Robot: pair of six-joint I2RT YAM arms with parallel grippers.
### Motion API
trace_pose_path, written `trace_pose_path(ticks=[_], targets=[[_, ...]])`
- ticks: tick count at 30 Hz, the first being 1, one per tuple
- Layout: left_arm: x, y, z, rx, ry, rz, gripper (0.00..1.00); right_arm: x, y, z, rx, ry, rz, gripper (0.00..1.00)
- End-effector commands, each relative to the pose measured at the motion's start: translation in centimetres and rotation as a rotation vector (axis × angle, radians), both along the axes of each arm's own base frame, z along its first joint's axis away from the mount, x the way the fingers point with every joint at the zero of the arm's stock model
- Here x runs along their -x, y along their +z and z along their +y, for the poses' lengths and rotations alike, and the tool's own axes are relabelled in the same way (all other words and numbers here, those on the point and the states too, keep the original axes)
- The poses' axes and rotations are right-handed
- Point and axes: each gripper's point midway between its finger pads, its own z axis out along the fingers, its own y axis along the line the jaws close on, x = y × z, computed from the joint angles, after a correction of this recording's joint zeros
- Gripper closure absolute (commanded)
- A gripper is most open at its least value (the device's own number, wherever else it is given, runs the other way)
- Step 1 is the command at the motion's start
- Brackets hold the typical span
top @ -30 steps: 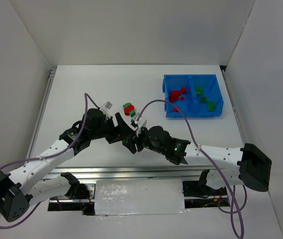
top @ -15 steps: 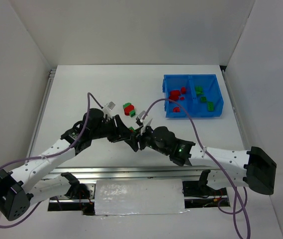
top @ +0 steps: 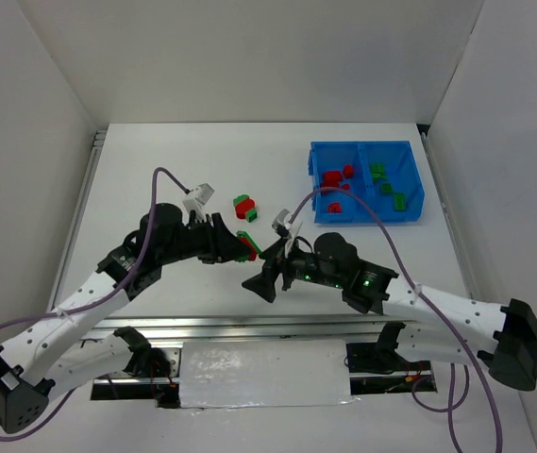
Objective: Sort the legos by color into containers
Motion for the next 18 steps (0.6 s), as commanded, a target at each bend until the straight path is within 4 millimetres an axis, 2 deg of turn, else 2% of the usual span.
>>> trace_pose_path(ticks=[1, 2, 4, 5, 7, 9, 10, 11, 14, 18], targets=[[0.7, 4.5, -0.2, 0.027, -0.118, -0.268, 1.0, 4.0, 2.5, -1.2, -0.065, 0.195, 0.037, 0.0], [1.1, 4.9, -0.3, 0.034, -0.143, -0.297, 1.0, 5.2, 3.2, -1.5, -0.093, 0.261, 0.041, 0.0], [2.1, 5.3, -0.5, 0.054, -0.207, -0.359, 1.0, 5.0, 5.0, -2.8, -0.16, 0.254, 0.027, 0.01], [3.2, 6.3, -0.9, 0.097, -0.277, -0.407, 1.0, 4.6, 5.5, -3.2, -0.18, 0.228, 0.029, 0.03], [4.8, 6.9, -1.3, 0.151, -0.36, -0.451, 1.0, 3.7, 7.6, -4.0, -0.251, 0.184, 0.034, 0.05], [6.9, 8.4, -1.5, 0.228, -0.457, -0.519, 1.0, 3.4, 8.5, -3.8, -0.262, 0.192, 0.061, 0.1], [7.4, 8.4, -1.4, 0.241, -0.477, -0.529, 1.0, 3.4, 8.5, -3.7, -0.245, 0.194, 0.079, 0.11], [8.2, 9.0, -1.3, 0.267, -0.512, -0.56, 1.0, 3.4, 9.3, -3.3, -0.235, 0.223, 0.071, 0.12], [9.7, 9.5, -1.1, 0.301, -0.571, -0.592, 1.0, 3.6, 10.0, -2.7, -0.227, 0.269, 0.066, 0.14], [10.3, 9.7, -1.0, 0.311, -0.584, -0.602, 1.0, 4.5, 11.0, -2.2, -0.249, 0.34, 0.049, 0.15]])
